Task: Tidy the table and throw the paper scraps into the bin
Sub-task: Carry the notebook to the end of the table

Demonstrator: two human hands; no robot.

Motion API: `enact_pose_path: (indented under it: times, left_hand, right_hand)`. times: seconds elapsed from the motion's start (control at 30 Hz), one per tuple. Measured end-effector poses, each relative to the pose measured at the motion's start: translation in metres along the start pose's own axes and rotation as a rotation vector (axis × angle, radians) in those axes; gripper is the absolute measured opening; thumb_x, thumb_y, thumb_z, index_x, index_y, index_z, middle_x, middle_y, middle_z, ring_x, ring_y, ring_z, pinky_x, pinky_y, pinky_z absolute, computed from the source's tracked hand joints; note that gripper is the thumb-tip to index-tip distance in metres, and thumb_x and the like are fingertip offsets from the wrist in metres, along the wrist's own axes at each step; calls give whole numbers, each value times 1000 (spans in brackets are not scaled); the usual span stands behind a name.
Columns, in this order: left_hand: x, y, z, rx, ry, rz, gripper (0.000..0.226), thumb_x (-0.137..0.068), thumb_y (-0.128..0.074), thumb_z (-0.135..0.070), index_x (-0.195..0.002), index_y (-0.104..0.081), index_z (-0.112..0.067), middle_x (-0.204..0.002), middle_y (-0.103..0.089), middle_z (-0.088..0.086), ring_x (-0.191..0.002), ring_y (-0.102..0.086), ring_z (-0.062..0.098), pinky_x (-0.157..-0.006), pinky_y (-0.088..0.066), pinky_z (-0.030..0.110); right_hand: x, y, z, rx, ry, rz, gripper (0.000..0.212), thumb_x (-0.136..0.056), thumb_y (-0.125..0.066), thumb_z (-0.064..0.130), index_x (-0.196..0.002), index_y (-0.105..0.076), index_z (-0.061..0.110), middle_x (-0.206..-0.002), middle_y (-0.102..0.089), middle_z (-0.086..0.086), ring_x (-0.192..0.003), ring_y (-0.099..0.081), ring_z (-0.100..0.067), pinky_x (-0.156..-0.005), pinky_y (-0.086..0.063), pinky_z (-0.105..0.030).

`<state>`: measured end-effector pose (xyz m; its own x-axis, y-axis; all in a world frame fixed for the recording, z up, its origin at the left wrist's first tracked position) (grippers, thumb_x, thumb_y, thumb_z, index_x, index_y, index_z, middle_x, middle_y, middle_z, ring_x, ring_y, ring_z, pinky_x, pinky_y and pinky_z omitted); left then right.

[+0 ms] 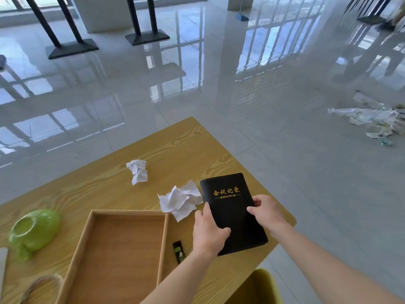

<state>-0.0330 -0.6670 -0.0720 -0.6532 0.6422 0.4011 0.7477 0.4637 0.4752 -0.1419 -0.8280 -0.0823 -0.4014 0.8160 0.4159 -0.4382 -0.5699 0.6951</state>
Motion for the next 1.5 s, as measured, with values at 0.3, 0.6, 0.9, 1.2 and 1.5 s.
enact_pose_path:
  times: [0.3, 0.6, 0.9, 1.2, 1.5]
  left_hand:
    - [-30, -32, -4, -171, -17, -9, 99, -78, -78, -26, -153, -14, -27, -159, -9, 2, -147, -12, 23, -116, -32, 40]
    - [-51, -20, -3, -800, -606, 78, 90, -74, -71, -55, -148, -27, -28, -162, -10, 14, -150, 5, 32, -120, -4, 48]
    - [-69, -21, -5, -822, -532, 49, 85, -77, -69, -51, -147, -33, -17, -162, -9, 21, -150, 4, 35, -119, -15, 45]
    - [-115, -21, -19, -809, -436, -17, 89, -78, -66, -59, -148, -34, -13, -160, -10, 25, -149, 1, 39, -120, -12, 47]
    - [-150, -12, -26, -827, -429, -54, 90, -79, -66, -60, -148, -32, -13, -160, -11, 25, -149, 0, 39, -120, -14, 45]
  right_hand:
    - [-56, -5, 11, 115, 149, -42, 49, -92, -66, 22, -137, -50, 21, -132, -60, -4, -118, -59, -23, -93, -52, -37]
    - [-14, 6, -19, 571, 767, -8, 66, -83, -75, 27, -143, -47, 21, -153, -41, 1, -144, -32, -17, -114, -38, -38]
    - [-41, -2, -11, 616, 798, 186, 58, -98, -54, 19, -152, -32, 16, -165, -14, 3, -152, -5, -10, -119, -9, -24]
    - [-98, -9, 34, 608, 755, 186, 50, -97, -51, 6, -146, -42, 10, -164, -18, -1, -152, -10, -15, -122, -20, -33]
    - [-129, -12, 58, 596, 755, 169, 44, -97, -54, 8, -141, -48, 10, -163, -22, -1, -152, -13, -17, -120, -23, -35]
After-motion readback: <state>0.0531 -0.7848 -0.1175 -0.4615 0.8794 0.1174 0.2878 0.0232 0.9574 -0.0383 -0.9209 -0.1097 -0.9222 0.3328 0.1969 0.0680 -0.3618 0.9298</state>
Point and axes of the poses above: each hand's wrist, its own x-axis away from the middle knuckle, its own y-axis out of the back of the hand, z = x × y, the point moved 1 cm from there along -x, towards the middle knuckle
